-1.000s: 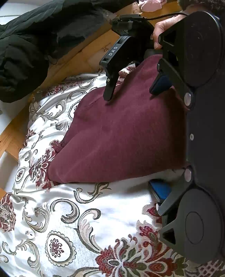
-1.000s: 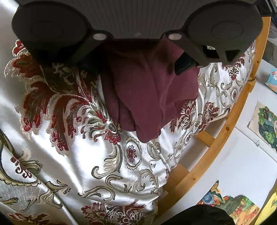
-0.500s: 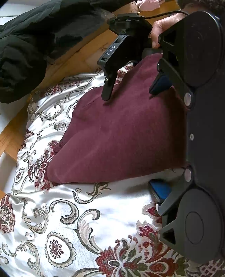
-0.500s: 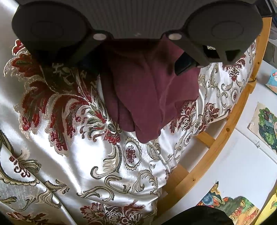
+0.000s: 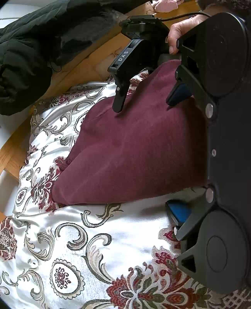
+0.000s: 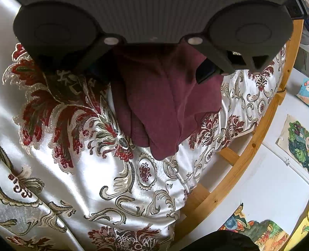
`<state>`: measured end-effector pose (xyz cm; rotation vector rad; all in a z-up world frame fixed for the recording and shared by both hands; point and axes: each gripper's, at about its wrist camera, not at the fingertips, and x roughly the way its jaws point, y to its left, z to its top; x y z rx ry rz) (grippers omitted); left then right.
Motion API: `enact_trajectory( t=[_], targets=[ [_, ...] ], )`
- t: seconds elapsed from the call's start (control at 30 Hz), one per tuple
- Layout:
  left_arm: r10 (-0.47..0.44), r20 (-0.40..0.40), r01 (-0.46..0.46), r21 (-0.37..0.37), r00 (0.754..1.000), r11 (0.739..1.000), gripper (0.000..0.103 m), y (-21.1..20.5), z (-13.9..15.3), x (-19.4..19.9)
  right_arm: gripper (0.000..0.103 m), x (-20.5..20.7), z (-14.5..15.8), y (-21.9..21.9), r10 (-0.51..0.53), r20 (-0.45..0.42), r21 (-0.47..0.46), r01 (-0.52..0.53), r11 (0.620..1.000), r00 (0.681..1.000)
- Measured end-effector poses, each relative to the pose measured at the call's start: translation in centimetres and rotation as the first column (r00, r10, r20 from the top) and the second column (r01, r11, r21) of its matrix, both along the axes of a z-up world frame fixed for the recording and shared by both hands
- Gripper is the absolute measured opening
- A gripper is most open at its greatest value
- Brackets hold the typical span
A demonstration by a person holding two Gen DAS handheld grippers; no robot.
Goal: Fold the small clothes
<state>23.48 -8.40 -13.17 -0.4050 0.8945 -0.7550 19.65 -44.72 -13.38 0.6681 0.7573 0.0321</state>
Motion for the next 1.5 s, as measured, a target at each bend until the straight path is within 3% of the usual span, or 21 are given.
enact_trajectory(
  t=[0.83,1.0,1.2,1.37,1.5],
  targets=[
    [-0.003,-0.001,0.003,-0.007,1.0,1.0,0.102,0.0,0.0,0.0,0.101,0.2,0.0,0.3,0.016,0.002,-0.015,-0.016,1.0,1.0],
    [-0.005,-0.008,0.005,-0.023,1.0,1.0,0.1,0.2,0.0,0.0,0.081,0.0,0.0,-0.1,-0.003,-0.012,-0.033,0.003,0.999,1.0],
    [-0.017,-0.025,0.016,-0.048,1.0,0.999,0.085,0.2,0.0,0.0,0.064,-0.2,0.0,0.3,0.0,-0.017,-0.051,-0.001,0.999,1.0],
    [-0.016,-0.005,0.016,-0.036,1.0,0.999,0.071,0.2,0.5,-0.2,0.042,-0.7,0.5,0.8,0.009,0.002,-0.058,-0.009,0.998,1.0],
    [-0.019,0.015,0.019,-0.022,1.0,1.0,0.065,0.2,1.0,-0.5,0.037,-0.9,1.1,1.4,0.01,0.022,-0.088,-0.008,0.996,1.0]
  ],
)
